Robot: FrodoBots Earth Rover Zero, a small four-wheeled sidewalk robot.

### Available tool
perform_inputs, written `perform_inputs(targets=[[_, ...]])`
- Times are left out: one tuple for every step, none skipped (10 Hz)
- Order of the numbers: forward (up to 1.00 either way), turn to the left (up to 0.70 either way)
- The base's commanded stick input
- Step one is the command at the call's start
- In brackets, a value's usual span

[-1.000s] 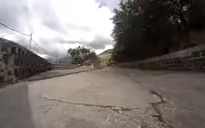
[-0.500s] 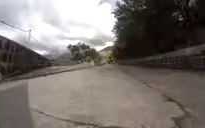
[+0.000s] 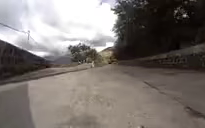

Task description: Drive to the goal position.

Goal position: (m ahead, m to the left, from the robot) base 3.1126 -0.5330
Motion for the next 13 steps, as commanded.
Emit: perform_inputs(targets=[[1.00, 0.00], [1.00, 0.00], [1.00, 0.00], [1.00, 0.00], [1.00, 0.00], [1.00, 0.00], [1.00, 0.00], [1.00, 0.27], [1.00, 0.27], [1.00, 0.22], [1.00, 0.08], [1.00, 0.00], [1.00, 0.00]])
